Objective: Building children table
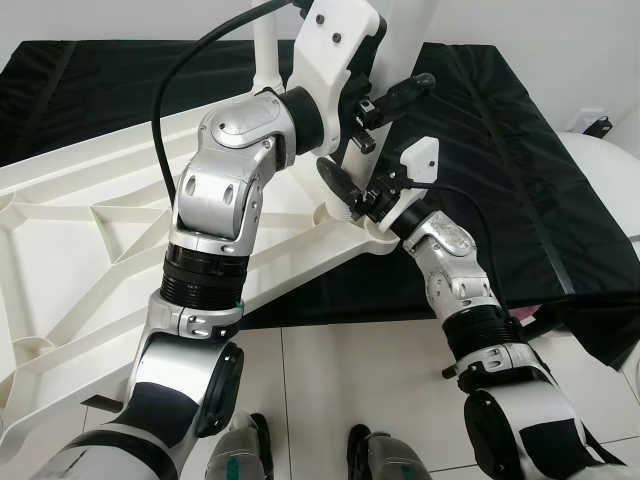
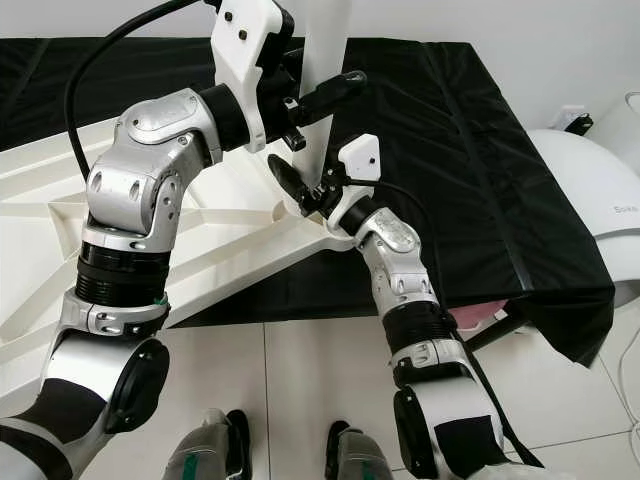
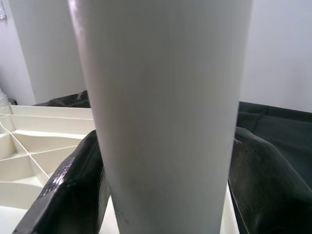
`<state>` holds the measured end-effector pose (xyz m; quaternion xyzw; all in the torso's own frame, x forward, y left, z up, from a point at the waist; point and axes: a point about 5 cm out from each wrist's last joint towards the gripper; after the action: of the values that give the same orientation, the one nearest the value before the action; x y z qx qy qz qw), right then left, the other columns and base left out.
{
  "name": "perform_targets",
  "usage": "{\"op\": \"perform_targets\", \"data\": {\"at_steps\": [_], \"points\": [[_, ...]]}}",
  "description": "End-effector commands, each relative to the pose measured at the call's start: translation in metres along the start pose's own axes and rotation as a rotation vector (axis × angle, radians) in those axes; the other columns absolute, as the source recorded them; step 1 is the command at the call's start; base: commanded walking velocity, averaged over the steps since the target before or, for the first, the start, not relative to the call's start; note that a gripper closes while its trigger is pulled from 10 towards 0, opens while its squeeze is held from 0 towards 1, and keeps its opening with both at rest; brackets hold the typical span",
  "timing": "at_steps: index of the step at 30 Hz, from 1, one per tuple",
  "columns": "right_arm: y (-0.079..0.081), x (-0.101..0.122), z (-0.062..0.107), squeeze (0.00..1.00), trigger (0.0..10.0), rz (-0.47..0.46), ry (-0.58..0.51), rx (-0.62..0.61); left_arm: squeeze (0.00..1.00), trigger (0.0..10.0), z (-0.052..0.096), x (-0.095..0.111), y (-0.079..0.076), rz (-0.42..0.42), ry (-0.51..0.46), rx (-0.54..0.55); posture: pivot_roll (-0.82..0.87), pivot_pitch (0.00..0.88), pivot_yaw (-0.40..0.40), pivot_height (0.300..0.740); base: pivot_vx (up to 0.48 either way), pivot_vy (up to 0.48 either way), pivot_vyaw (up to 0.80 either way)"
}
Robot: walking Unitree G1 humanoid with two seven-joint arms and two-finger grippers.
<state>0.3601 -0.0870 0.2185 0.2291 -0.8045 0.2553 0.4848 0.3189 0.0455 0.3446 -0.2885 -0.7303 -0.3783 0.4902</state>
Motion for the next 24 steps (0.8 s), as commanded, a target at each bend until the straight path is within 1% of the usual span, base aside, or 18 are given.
{"op": "perform_targets", "data": {"at_steps": [1,6,8,17,18,19,20,21,22,24], "points": [[0.003,-0.002,0.002,0.00,10.0,0.006,-0.006,-0.020,0.00,10.0,-0.001,0.011,0.005,-0.017,-0.046,0.135,-0.06,0.154,-0.021,0.740,0.000,0.000,0.00],[0.007,-0.001,0.001,0.00,10.0,0.006,-0.019,-0.052,0.00,10.0,-0.001,0.011,0.005,-0.016,-0.046,0.135,-0.06,0.157,-0.023,0.740,0.000,0.000,0.00],[0.012,-0.001,0.001,0.00,10.0,0.014,-0.030,-0.079,0.00,10.0,-0.001,0.012,0.006,-0.014,-0.046,0.135,-0.06,0.158,-0.022,0.740,0.000,0.000,0.00],[0.015,0.001,0.002,0.00,10.0,0.021,-0.041,-0.117,0.00,10.0,0.000,0.011,0.006,-0.013,-0.044,0.133,-0.06,0.162,-0.023,0.740,0.000,0.000,0.00],[0.016,0.002,0.002,0.00,3.2,0.024,-0.044,-0.122,0.00,10.0,0.000,0.011,0.006,-0.012,-0.043,0.132,-0.06,0.163,-0.024,0.740,0.000,0.000,0.00],[0.016,0.002,0.002,0.00,3.2,0.024,-0.044,-0.122,0.00,10.0,0.000,0.011,0.006,-0.012,-0.043,0.132,-0.06,0.163,-0.024,0.740,0.000,0.000,0.00],[0.015,0.003,0.002,0.00,0.1,0.025,-0.046,-0.131,0.00,10.0,0.000,0.011,0.006,-0.012,-0.042,0.132,-0.07,0.164,-0.024,0.740,0.000,0.000,0.00],[0.015,0.003,0.002,0.00,0.1,0.025,-0.046,-0.131,0.00,10.0,0.000,0.011,0.006,-0.012,-0.042,0.132,-0.07,0.164,-0.024,0.740,0.000,0.000,0.00],[0.015,0.003,0.003,0.00,4.0,0.024,-0.046,-0.139,0.00,10.0,-0.001,0.011,0.005,-0.012,-0.041,0.132,-0.07,0.164,-0.024,0.740,0.000,0.000,0.00],[0.015,0.003,0.003,0.00,4.0,0.024,-0.046,-0.139,0.00,10.0,-0.001,0.011,0.005,-0.012,-0.041,0.132,-0.07,0.164,-0.024,0.740,0.000,0.000,0.00]]}}
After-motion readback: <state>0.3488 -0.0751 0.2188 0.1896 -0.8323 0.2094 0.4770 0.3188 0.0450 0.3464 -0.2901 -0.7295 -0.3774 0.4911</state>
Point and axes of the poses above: a point about 5 cm out from each wrist's last joint towards the gripper, its own z axis pointing back from the gripper into the wrist, its own x axis along the axis of the wrist's last joint, y = z × x, and after that the axes turned 7 degrees about z, right-handed
